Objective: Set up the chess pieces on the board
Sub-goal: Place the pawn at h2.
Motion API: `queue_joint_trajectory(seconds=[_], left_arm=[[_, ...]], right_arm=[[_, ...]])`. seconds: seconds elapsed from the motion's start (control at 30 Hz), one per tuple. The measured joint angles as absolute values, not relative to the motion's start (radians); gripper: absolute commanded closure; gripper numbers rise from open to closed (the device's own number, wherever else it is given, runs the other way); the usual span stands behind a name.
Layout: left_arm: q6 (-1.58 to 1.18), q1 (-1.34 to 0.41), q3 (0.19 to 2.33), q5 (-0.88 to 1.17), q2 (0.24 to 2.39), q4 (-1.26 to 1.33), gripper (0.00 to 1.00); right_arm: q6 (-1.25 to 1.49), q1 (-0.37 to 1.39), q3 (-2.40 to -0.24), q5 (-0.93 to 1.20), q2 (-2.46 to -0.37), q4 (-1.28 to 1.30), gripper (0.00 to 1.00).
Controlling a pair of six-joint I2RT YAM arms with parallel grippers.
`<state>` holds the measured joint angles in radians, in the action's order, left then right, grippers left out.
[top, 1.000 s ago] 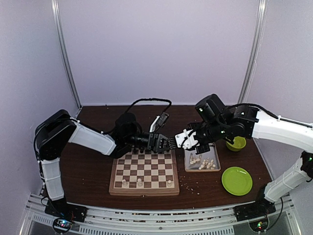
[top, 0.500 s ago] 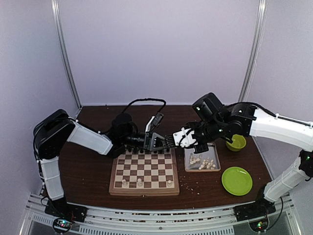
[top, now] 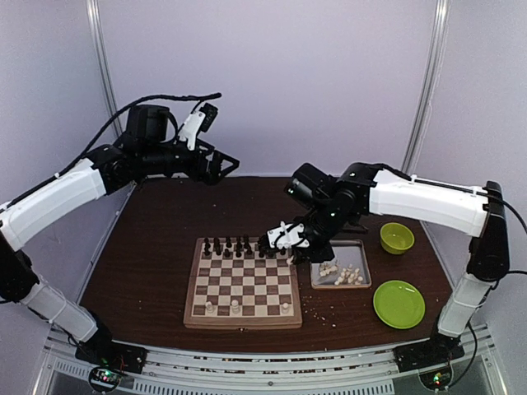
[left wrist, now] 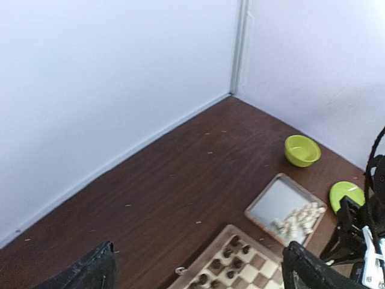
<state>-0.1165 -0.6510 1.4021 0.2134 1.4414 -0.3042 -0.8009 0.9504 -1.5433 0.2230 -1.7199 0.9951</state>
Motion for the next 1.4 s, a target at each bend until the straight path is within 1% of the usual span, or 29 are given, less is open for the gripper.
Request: queue_joint_trajectory(seconds=[0.1, 0.2, 0.27, 0.37, 0.47, 0.67, 0.93, 1.4], left_arm=[[-0.065, -0.628, 1.371, 0.065, 1.365, -0.326, 0.02], [-0.077, -0.568, 1.250, -0.016, 1.296, -0.272, 0.02], [-0.120, -0.484, 1.158, 0.010, 1.266, -0.244, 0.02], [-0.198, -0.330, 1.050, 0.114, 1.248, -0.187, 0.02], [-0.255, -0.254, 1.012, 0.184, 1.225, -0.165, 0.02], [-0.283, -0.263, 1.026, 0.282, 1.168, -0.113, 0.02], [-0.279, -0.263, 1.026, 0.274, 1.115, -0.105, 0.02], [-0.279, -0.263, 1.026, 0.275, 1.126, -0.107, 0.02]], right_arm=[[-0.758, 0.958, -1.589, 0.223, -1.803, 1.035, 0.95], [-0.731, 0.973, -1.629, 0.223, -1.882, 1.081, 0.95], [-0.723, 0.987, -1.650, 0.221, -1.924, 1.110, 0.95], [-0.710, 1.013, -1.666, 0.210, -1.974, 1.139, 0.95], [-0.704, 1.028, -1.698, 0.193, -2.023, 1.178, 0.96], [-0.699, 1.037, -1.754, 0.172, -2.099, 1.213, 0.95], [-0.698, 1.037, -1.781, 0.155, -2.136, 1.240, 0.94], [-0.681, 1.040, -1.788, 0.155, -2.168, 1.243, 0.92]])
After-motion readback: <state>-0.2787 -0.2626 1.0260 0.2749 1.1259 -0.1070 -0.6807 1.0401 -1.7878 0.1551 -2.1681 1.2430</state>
